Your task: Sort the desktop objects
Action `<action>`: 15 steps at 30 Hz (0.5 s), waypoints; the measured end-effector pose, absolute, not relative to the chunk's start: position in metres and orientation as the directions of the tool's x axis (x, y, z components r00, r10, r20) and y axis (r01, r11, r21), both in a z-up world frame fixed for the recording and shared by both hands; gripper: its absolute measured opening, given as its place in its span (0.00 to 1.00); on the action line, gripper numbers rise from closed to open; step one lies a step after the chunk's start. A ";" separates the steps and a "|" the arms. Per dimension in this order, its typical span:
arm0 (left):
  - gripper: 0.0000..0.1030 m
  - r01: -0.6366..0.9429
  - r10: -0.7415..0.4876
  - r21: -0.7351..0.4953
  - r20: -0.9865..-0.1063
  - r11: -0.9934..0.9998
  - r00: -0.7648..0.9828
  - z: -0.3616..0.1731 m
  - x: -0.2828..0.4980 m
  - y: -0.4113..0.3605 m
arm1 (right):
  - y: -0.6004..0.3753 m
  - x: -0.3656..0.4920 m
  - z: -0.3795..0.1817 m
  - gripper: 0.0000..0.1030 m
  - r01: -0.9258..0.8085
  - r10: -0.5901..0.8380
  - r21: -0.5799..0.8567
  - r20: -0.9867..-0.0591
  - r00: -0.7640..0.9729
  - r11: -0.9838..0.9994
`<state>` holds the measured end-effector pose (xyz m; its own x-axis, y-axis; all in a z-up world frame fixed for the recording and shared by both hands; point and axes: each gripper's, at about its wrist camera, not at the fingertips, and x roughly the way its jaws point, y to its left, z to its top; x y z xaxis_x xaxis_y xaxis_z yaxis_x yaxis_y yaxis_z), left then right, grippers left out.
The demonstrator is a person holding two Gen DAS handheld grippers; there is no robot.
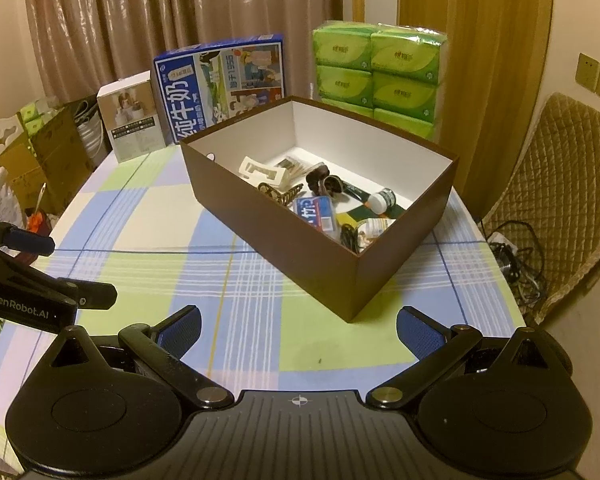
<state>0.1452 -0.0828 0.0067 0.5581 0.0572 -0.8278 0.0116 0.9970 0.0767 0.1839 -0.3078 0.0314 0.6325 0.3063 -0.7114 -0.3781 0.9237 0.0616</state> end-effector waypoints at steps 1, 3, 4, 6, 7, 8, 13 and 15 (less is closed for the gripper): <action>0.97 0.011 0.058 0.077 -0.828 0.997 0.557 0.006 0.146 -0.083 | -0.308 0.185 0.031 0.98 -0.379 0.307 0.061 -0.712 0.632 0.923; 0.97 0.010 0.057 0.075 -0.829 0.997 0.556 0.006 0.148 -0.083 | -0.308 0.186 0.031 0.98 -0.380 0.307 0.061 -0.712 0.631 0.923; 0.97 0.009 0.057 0.075 -0.829 0.997 0.556 0.006 0.149 -0.082 | -0.308 0.187 0.031 0.98 -0.381 0.307 0.061 -0.713 0.631 0.923; 0.97 0.009 0.057 0.075 -0.830 0.997 0.555 0.005 0.150 -0.083 | -0.307 0.187 0.030 0.98 -0.381 0.307 0.061 -0.713 0.630 0.923; 0.97 0.009 0.057 0.075 -0.829 0.997 0.556 0.005 0.151 -0.083 | -0.307 0.188 0.030 0.98 -0.381 0.307 0.060 -0.713 0.630 0.923; 0.97 0.009 0.058 0.075 -0.829 0.997 0.556 0.005 0.150 -0.083 | -0.307 0.188 0.030 0.98 -0.381 0.306 0.060 -0.714 0.630 0.923; 0.97 0.010 0.061 0.080 -0.829 0.997 0.556 0.004 0.155 -0.084 | -0.309 0.194 0.027 0.98 -0.382 0.306 0.060 -0.717 0.626 0.922; 0.97 0.014 0.061 0.083 -0.826 0.996 0.560 0.005 0.158 -0.086 | -0.309 0.194 0.027 0.98 -0.381 0.305 0.060 -0.717 0.626 0.923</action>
<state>0.1585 -0.0856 0.0046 0.5599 0.0615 -0.8263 0.0137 0.9964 0.0834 0.1937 -0.3087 0.0273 0.6263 0.3052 -0.7173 -0.3814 0.9225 0.0595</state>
